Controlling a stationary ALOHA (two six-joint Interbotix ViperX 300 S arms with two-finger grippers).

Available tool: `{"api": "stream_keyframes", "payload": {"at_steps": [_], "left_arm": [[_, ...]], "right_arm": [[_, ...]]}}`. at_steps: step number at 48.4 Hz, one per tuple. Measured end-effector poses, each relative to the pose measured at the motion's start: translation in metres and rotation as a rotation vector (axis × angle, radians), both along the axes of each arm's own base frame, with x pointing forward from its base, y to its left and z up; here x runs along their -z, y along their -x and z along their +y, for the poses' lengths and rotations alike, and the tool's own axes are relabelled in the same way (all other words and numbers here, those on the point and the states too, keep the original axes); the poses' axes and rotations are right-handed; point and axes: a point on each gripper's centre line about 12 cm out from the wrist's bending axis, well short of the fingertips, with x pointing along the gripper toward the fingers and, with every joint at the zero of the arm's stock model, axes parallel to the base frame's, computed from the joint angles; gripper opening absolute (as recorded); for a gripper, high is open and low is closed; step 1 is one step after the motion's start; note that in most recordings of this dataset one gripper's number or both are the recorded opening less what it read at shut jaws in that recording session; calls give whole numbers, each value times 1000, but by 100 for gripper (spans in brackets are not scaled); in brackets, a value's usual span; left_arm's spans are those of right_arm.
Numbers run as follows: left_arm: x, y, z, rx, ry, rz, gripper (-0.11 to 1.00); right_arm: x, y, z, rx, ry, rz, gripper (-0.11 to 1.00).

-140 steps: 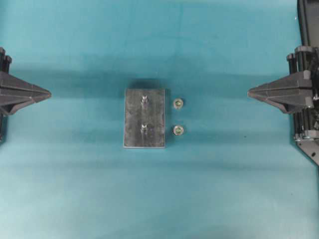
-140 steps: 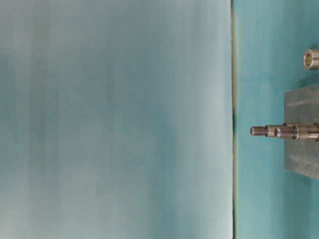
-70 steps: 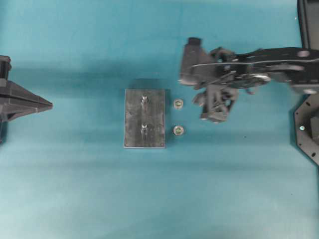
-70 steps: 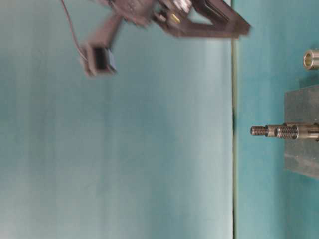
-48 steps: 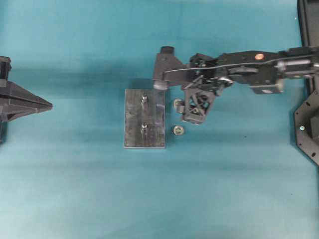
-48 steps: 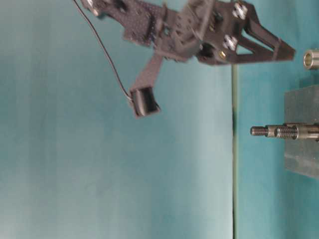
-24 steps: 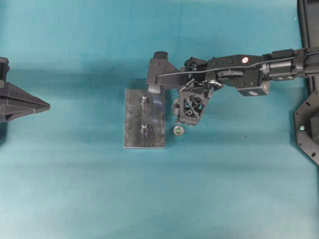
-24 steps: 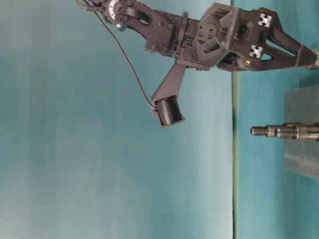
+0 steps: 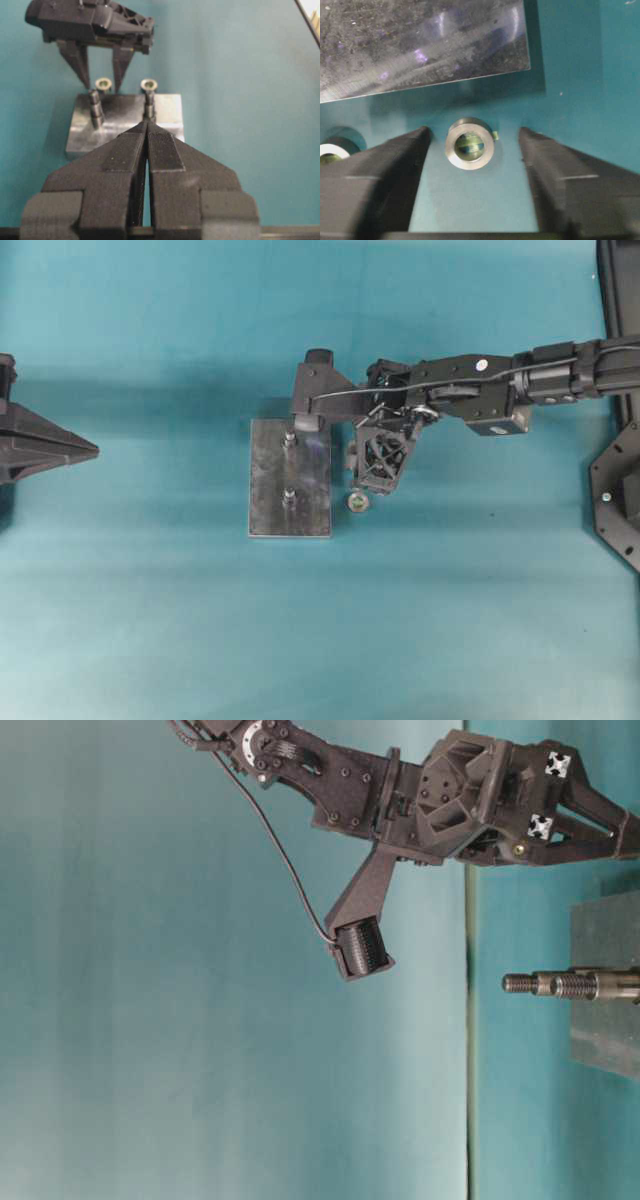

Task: Insert the washer onto the shaft.
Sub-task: 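Lower the right gripper and close it on the lower washer, then lift the washer and carry it over the upper shaft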

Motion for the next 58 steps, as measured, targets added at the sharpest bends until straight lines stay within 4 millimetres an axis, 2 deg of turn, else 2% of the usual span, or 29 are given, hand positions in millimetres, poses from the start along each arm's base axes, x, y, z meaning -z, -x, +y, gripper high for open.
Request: {"api": "stream_keyframes", "payload": {"at_steps": [4, 7, 20, 34, 51, 58], "left_arm": [[0, 0, 0, 0, 0, 0, 0], [0, 0, 0, -2, 0, 0, 0], [1, 0, 0, -2, 1, 2, 0], [2, 1, 0, -2, 1, 5, 0], [2, 1, 0, -2, 0, 5, 0], [3, 1, 0, -2, 3, 6, 0]], "right_arm": [[0, 0, 0, -1, 1, 0, 40], [0, 0, 0, -1, 1, 0, 34], [-9, -4, -1, -2, 1, 10, 34], [-49, -13, -5, 0, -6, 33, 34], [-94, -40, -10, -3, 6, -32, 34], [-106, -48, -10, -8, 12, -63, 33]]}}
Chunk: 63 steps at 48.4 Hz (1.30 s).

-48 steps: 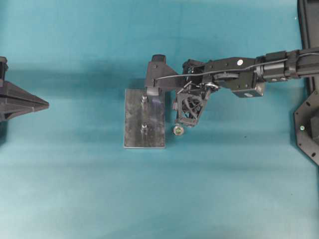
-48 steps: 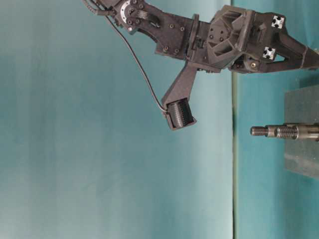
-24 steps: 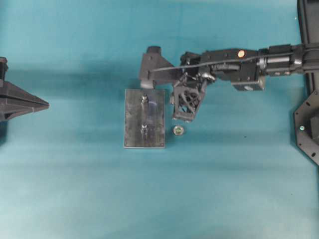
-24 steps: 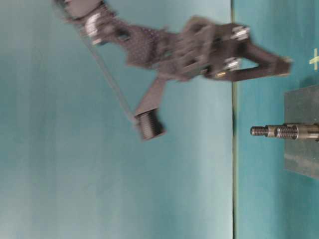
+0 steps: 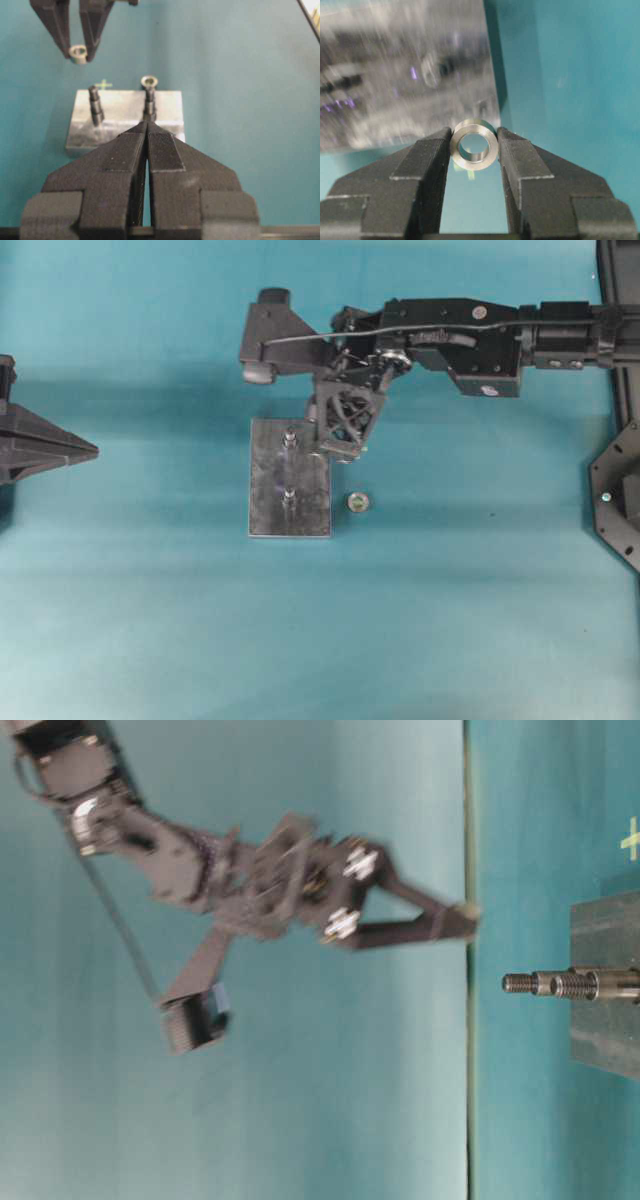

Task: Insert the washer onto the shaft.
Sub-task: 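Lift the washer and carry it over the upper shaft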

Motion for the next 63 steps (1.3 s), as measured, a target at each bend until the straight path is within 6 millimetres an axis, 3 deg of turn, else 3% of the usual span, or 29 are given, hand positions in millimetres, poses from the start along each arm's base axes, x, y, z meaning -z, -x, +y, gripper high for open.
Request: {"api": "stream_keyframes", "payload": {"at_steps": [22, 37, 63], "left_arm": [[2, 0, 0, 0, 0, 6, 0], [2, 1, 0, -1, 3, 5, 0], [3, 2, 0, -1, 3, 3, 0]], "right_arm": [[2, -28, 19, -51, -1, -2, 34], [20, -31, 18, -51, -8, 38, 34], [25, -32, 12, -38, -12, 49, 34]]}}
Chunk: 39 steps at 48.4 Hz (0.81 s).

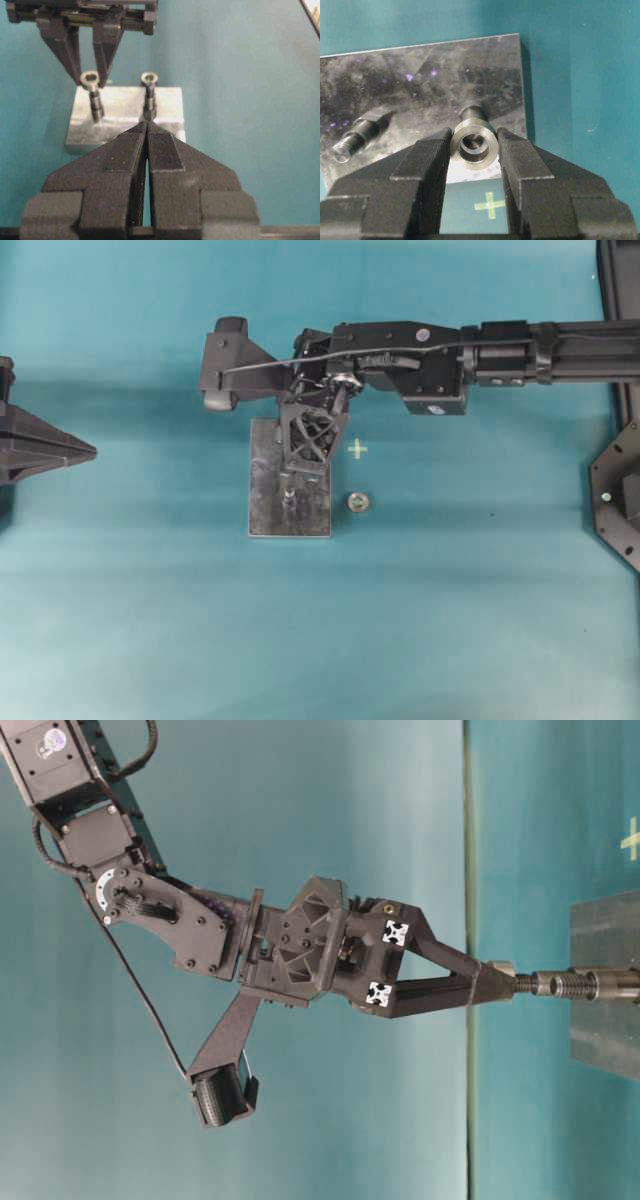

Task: Insert the washer onto the shaft.
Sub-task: 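Lift the washer and carry it over the upper shaft, then lower the washer onto the upper shaft and open the right gripper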

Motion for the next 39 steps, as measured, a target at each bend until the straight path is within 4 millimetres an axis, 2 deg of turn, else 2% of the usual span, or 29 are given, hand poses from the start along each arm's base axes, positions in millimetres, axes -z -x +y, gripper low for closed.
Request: {"api": "stream_keyframes", "payload": {"at_steps": [39], "left_arm": [[0, 0, 0, -1, 3, 0, 0]], "right_arm": [[-2, 1, 0, -1, -3, 21, 34]]}}
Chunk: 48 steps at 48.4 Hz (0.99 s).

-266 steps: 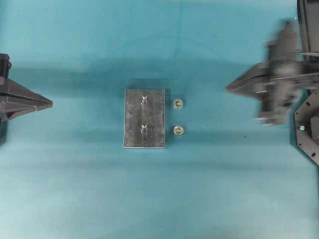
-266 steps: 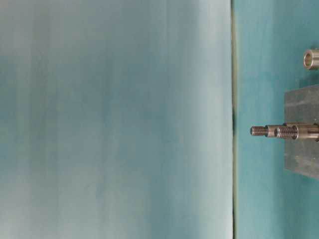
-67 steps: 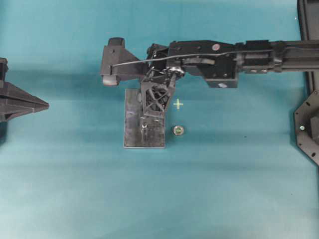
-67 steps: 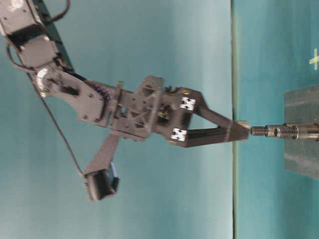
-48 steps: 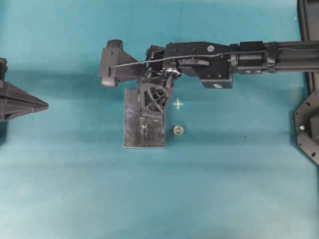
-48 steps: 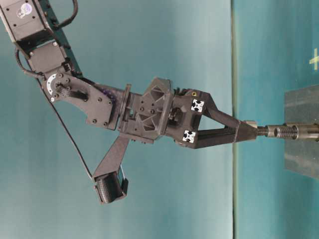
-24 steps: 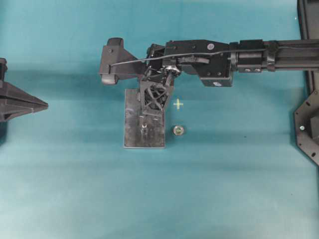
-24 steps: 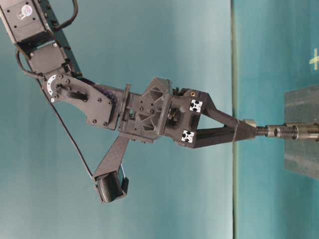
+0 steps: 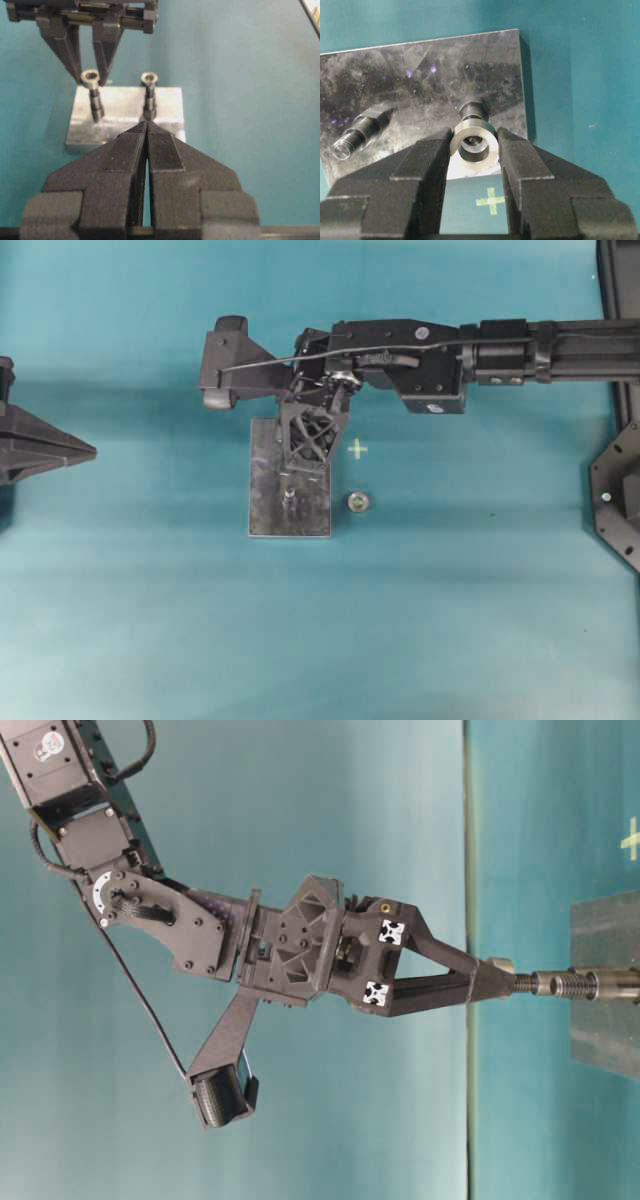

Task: Insert the washer onto the shaft.
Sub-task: 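Lower the washer onto the upper shaft and open the right gripper, then move the right gripper to the upper washer and grasp it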

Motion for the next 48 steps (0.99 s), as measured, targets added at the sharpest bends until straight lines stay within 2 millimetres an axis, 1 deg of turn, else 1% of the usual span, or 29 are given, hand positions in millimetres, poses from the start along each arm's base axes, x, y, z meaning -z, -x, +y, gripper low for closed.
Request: {"api": "stream_keyframes", "payload": {"at_steps": [3, 9, 13, 26, 31, 34, 39, 43, 48], "left_arm": [[0, 0, 0, 0, 0, 0, 0], [0, 0, 0, 2, -3, 0, 0], [0, 0, 0, 0, -2, 0, 0], [0, 0, 0, 0, -2, -2, 0], [-1, 1, 0, 0, 0, -5, 0], [-1, 1, 0, -1, 4, -5, 0], [0, 1, 0, -4, 16, -1, 0], [2, 1, 0, -5, 18, 2, 0], [2, 1, 0, -5, 18, 2, 0]], "right_arm": [[0, 0, -1, 2, -2, 1, 37], [0, 0, -2, 2, 3, 0, 58], [-2, -2, -3, 4, 2, -6, 65], [-14, -8, -4, 4, 7, -35, 67], [-18, -6, -6, 9, 6, -29, 67], [-25, -3, -8, 15, 6, -30, 67], [-41, 8, -12, 25, 7, -28, 67], [-45, 19, -8, 21, 2, -9, 67], [-42, 32, 2, 7, -5, 15, 67]]}}
